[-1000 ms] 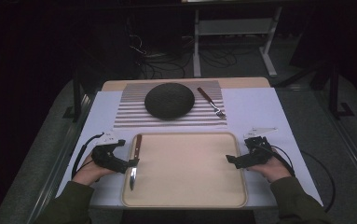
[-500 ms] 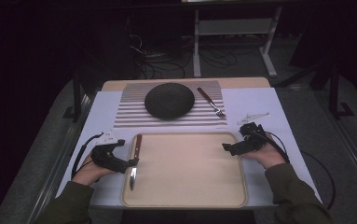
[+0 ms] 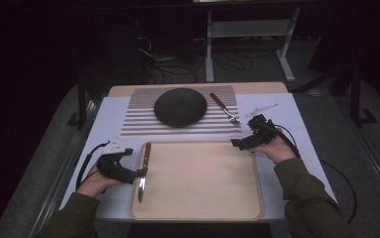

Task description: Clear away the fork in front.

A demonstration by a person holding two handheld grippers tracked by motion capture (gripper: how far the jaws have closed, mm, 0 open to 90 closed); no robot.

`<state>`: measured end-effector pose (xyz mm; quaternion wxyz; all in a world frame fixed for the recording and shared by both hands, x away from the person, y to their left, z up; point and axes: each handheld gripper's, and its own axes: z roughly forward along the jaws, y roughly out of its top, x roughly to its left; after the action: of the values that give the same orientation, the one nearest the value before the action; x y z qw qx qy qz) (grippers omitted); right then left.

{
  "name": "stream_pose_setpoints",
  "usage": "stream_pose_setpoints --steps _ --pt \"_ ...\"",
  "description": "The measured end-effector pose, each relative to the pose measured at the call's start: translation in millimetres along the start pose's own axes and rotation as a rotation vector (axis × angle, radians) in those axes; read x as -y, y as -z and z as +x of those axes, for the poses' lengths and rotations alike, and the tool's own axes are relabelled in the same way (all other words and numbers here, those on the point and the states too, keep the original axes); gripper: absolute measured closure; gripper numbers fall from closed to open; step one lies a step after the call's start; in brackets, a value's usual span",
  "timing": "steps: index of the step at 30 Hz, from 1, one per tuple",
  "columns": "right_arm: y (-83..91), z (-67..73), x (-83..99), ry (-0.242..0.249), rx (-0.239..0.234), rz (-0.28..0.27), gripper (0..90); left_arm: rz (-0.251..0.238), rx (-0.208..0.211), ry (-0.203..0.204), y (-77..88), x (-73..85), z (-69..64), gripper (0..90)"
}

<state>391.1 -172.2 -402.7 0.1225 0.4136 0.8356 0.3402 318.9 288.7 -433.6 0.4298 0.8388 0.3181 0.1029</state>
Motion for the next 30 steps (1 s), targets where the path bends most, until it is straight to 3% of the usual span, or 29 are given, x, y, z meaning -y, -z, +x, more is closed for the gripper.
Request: stream_pose_setpoints --steps 18,22,30 --pt "-34.2 -27.7 -49.9 -0.005 0.041 0.081 1.9 -0.009 -0.001 0.003 1.4 -0.4 0.4 0.0" --pt "-40.2 -37.1 -60.4 -0.019 0.052 0.086 4.8 -0.010 0.001 0.004 1.2 -0.5 0.3 0.0" --pt "-55.0 -47.4 -77.6 0.003 0.056 0.126 15.5 -0.016 0.003 0.005 1.7 -0.9 0.5 0.0"
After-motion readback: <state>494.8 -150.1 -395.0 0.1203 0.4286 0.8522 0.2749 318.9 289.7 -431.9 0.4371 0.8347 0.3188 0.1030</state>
